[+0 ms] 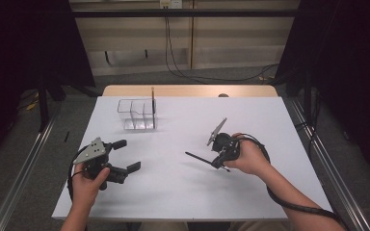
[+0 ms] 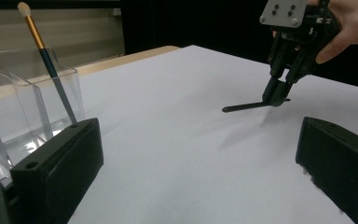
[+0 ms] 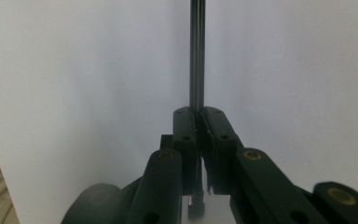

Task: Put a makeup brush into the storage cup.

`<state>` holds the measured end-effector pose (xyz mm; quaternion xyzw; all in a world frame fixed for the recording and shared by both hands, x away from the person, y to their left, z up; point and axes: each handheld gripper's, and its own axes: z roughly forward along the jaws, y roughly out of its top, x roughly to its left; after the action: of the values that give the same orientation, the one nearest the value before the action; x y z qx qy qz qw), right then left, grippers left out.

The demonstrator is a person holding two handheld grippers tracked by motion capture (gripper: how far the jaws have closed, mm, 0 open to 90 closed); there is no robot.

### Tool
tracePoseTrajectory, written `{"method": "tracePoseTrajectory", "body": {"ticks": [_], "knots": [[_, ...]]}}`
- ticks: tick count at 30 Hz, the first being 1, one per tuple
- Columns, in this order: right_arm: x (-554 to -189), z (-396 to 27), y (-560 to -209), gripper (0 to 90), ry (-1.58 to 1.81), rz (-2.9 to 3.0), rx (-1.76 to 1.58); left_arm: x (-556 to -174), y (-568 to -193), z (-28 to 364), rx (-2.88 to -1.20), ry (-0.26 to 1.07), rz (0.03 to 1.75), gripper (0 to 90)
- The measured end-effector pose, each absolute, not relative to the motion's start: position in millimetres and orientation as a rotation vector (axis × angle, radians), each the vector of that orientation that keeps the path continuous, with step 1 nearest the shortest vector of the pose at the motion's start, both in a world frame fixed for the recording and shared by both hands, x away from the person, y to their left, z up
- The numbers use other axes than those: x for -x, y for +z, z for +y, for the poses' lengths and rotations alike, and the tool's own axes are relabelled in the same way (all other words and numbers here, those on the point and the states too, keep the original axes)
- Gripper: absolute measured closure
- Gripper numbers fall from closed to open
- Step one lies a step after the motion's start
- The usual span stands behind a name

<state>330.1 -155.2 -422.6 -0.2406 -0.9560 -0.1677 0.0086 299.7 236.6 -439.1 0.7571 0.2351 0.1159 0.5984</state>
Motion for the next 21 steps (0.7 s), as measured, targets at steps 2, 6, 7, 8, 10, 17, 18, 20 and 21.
{"method": "tracePoseTrajectory", "body": {"ticks": [2, 6, 7, 8, 10, 17, 18, 20, 21], "knots": [[-328, -153, -423, 84.9, -0.525, -2.979, 0.748, -300, -439, 236, -1.764, 0.267, 0.541, 0.7], [-325, -147, -425, 84.9, -0.524, -2.989, 0.695, -300, -439, 234, -1.773, 0.263, 0.536, 0.7], [-324, -145, -424, 84.9, -0.523, -2.99, 0.687, -300, -439, 234, -1.774, 0.26, 0.537, 0.7], [-323, -143, -423, 84.9, -0.529, -2.985, 0.69, -300, -439, 234, -1.775, 0.258, 0.536, 0.7], [-322, -140, -422, 84.9, -0.532, -2.99, 0.666, -299, -439, 233, -1.777, 0.256, 0.539, 0.8], [-319, -134, -420, 84.9, -0.544, -2.982, 0.634, -300, -437, 229, -1.793, 0.246, 0.528, 0.7], [-319, -133, -420, 84.9, -0.543, -2.985, 0.628, -300, -436, 229, -1.794, 0.238, 0.527, 0.7], [-319, -133, -420, 84.9, -0.54, -2.985, 0.627, -301, -435, 228, -1.801, 0.244, 0.521, 0.7], [-319, -134, -420, 84.9, -0.541, -2.987, 0.62, -301, -434, 227, -1.806, 0.241, 0.518, 0.7]]}}
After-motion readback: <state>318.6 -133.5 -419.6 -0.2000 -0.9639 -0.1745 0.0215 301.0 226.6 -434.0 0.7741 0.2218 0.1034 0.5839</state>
